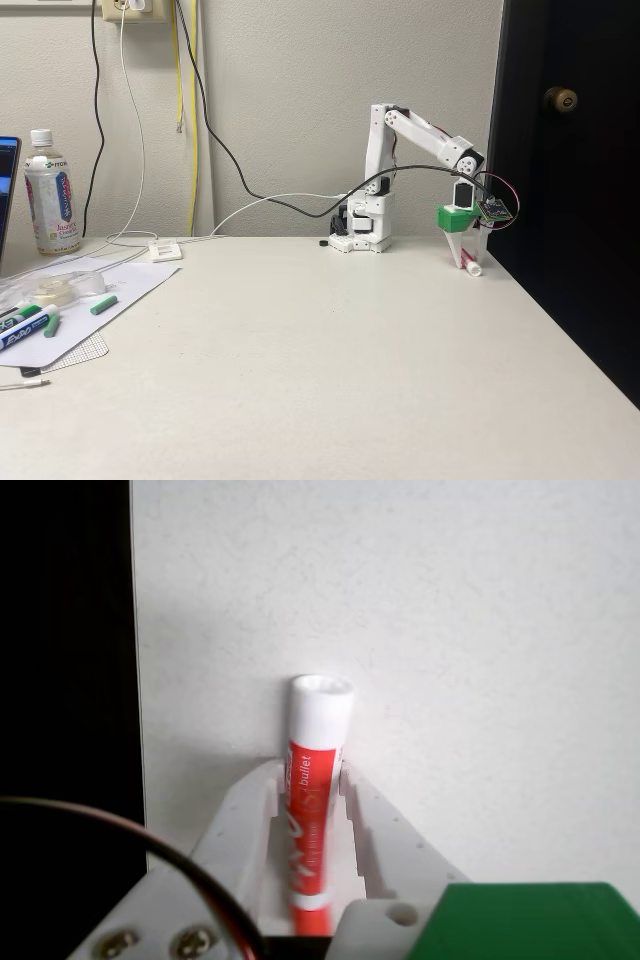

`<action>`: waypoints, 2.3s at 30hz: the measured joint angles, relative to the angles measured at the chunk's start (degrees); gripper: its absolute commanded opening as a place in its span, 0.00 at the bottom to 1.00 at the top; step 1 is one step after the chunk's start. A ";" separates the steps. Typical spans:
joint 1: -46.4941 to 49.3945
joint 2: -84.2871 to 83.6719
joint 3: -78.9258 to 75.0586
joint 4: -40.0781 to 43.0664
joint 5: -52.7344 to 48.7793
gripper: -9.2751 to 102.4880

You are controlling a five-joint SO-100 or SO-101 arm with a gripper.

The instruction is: Pick up the red marker.

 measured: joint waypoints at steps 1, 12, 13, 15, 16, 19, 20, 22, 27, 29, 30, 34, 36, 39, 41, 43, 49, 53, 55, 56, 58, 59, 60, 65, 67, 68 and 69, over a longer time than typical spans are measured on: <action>0.00 0.09 0.09 0.00 0.00 0.09; 0.26 1.23 0.70 0.79 -0.09 0.08; 0.35 1.32 0.62 0.97 -0.09 0.08; 0.44 1.85 0.62 1.41 -0.09 0.08; 0.53 2.11 0.62 1.58 -0.18 0.08; 1.14 2.81 0.70 2.37 -0.62 0.08; 1.23 2.90 0.70 2.20 -0.88 0.08; 1.32 2.99 0.70 2.20 -1.05 0.08; 1.32 2.99 0.70 2.46 -1.14 0.08; 1.32 2.99 0.70 2.20 -1.14 0.08; 1.32 2.99 0.70 2.11 -1.14 0.08; 1.32 3.16 0.70 2.02 -1.14 0.08; 1.32 3.16 0.70 2.37 -1.14 0.08; 1.32 3.16 0.70 2.55 -1.14 0.08; 1.32 3.16 0.70 2.55 -1.14 0.09; 1.32 3.16 0.70 2.55 -1.14 0.12; 1.32 3.16 0.70 2.55 -1.14 0.23; 1.41 2.64 0.53 2.99 -1.14 0.26; 1.58 2.29 0.35 2.81 -1.41 0.27; 1.67 2.20 0.26 2.81 -1.49 0.29; 1.67 1.76 -0.09 2.81 -1.67 0.31; 1.67 1.67 -0.18 2.81 -1.67 0.31; 1.67 1.67 -0.26 2.72 -1.67 0.31; 1.67 1.49 -0.26 2.72 -1.67 0.30; 1.67 1.23 -0.26 2.46 -1.67 0.29; 1.67 1.23 -0.35 2.37 -1.67 0.28; 1.67 1.23 -0.44 2.37 -1.67 0.28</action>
